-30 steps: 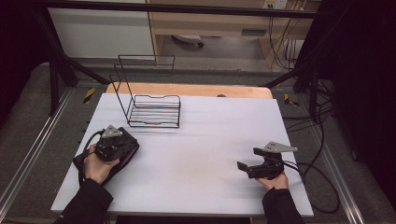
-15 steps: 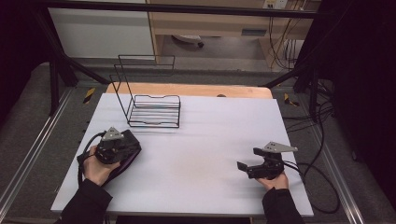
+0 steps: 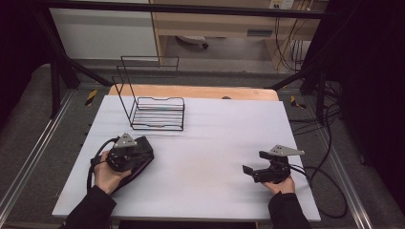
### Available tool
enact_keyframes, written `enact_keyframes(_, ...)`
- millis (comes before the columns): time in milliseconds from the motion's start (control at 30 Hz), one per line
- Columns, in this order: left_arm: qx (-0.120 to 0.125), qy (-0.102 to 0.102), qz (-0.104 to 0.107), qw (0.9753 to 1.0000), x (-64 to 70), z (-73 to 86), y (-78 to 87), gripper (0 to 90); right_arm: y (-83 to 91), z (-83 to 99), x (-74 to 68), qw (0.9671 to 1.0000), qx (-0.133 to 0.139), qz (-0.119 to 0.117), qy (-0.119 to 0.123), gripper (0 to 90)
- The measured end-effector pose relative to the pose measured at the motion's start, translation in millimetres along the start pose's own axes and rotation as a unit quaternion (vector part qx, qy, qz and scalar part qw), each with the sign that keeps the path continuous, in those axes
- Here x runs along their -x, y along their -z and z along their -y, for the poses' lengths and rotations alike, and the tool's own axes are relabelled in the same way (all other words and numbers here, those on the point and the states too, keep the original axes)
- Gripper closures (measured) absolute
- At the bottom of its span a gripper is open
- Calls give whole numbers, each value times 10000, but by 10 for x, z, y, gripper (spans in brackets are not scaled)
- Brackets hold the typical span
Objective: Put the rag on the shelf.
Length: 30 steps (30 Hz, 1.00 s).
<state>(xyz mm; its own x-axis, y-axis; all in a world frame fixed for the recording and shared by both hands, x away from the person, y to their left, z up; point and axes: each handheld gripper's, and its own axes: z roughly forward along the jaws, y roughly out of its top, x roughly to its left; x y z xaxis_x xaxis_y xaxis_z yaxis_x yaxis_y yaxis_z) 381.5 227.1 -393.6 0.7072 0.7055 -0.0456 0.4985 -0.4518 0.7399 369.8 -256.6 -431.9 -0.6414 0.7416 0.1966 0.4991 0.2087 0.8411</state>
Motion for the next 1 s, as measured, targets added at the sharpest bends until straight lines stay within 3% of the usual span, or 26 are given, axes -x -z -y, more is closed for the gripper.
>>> enact_keyframes(267,-32,-168,255,9995,274,-103,-113,841,-6,4,-4,10000,-25,10,1,11)
enact_keyframes(433,-82,-252,281,9993,393,-195,-200,841,-17,9,-9,10000,-69,24,-5,12)
enact_keyframes(733,-81,-45,310,9995,441,-414,-436,838,-22,11,-9,10000,-79,43,36,14)
enact_keyframes(1000,-533,77,589,9968,436,-341,-730,810,-18,15,-19,9998,-95,118,89,18)
